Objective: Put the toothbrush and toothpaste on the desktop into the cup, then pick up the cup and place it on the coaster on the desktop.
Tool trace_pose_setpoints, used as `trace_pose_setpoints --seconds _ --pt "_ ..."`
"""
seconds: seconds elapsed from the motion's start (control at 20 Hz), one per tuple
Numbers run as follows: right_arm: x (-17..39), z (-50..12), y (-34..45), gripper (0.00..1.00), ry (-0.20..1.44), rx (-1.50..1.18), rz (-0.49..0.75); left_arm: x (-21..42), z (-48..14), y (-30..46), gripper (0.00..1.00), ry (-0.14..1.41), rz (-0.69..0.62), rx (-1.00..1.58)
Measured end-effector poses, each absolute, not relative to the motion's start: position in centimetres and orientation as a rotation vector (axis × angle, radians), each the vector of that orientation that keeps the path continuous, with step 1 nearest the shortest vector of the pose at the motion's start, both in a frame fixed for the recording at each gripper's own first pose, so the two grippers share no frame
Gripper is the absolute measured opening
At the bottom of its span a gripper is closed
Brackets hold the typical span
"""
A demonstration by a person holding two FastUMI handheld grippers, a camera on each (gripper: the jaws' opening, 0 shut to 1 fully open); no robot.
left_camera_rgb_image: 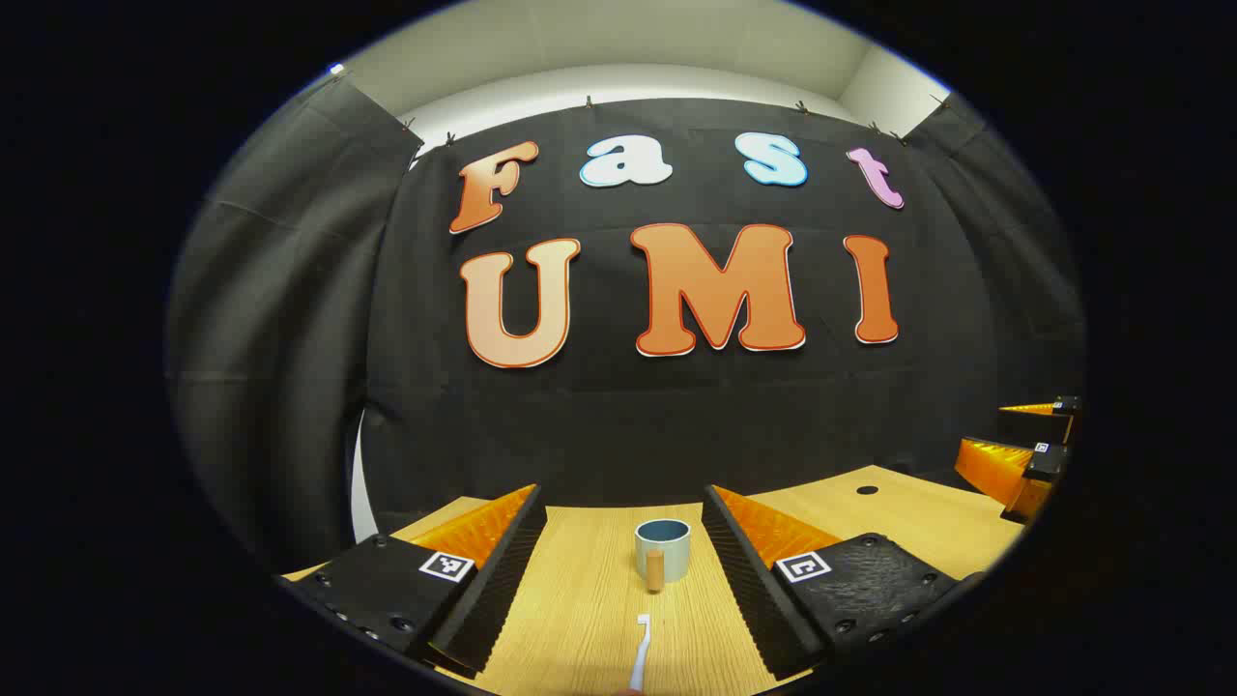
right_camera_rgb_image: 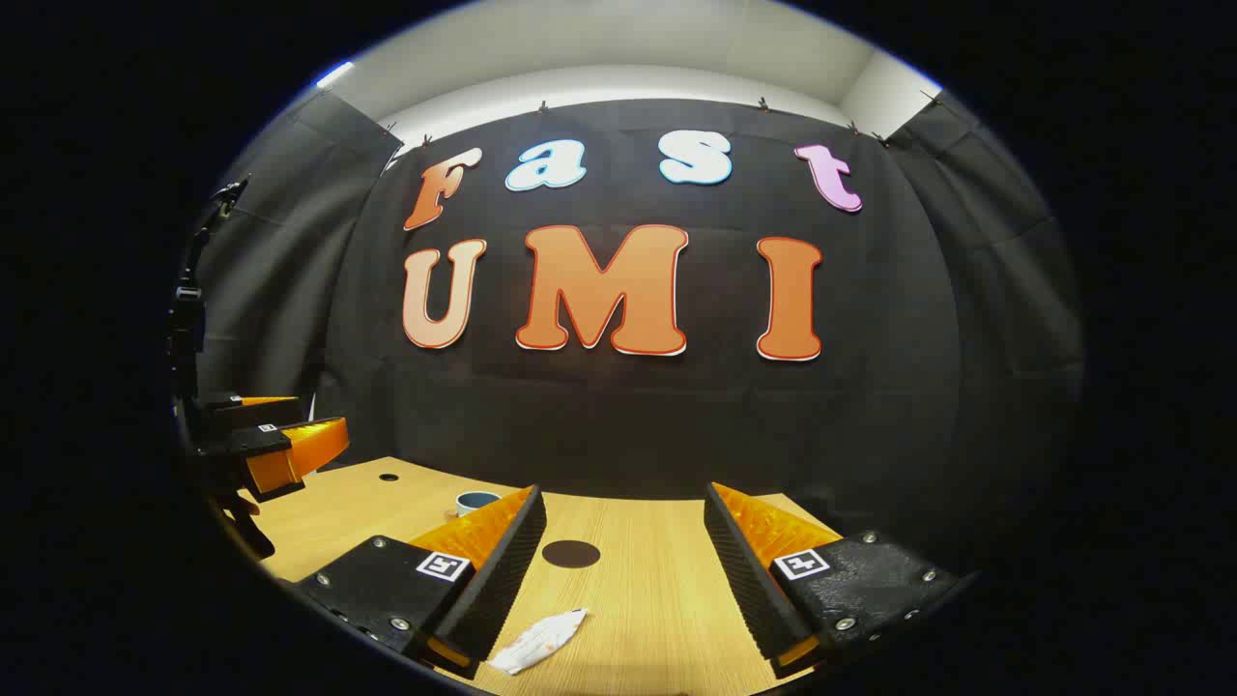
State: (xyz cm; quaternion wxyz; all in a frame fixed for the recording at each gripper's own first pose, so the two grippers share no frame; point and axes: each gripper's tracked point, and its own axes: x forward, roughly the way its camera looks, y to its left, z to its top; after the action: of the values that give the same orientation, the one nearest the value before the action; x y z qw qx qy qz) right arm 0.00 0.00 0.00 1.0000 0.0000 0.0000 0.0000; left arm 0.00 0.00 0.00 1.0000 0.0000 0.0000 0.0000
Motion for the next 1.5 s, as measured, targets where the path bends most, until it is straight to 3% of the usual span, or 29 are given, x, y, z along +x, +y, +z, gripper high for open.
trace_pose_setpoints --seconds 0.9,1.5 --pt "0.7 -2.9 2.2 0.98 0.088 0.038 0.055 0.4 -1.4 -0.4 0.97 0.033 -0.036 -0.021" --pt "1.6 -9.7 4.4 0.99 0.259 0.060 0.109 1.3 -10.1 -1.2 0.98 0.279 -0.119 -0.034"
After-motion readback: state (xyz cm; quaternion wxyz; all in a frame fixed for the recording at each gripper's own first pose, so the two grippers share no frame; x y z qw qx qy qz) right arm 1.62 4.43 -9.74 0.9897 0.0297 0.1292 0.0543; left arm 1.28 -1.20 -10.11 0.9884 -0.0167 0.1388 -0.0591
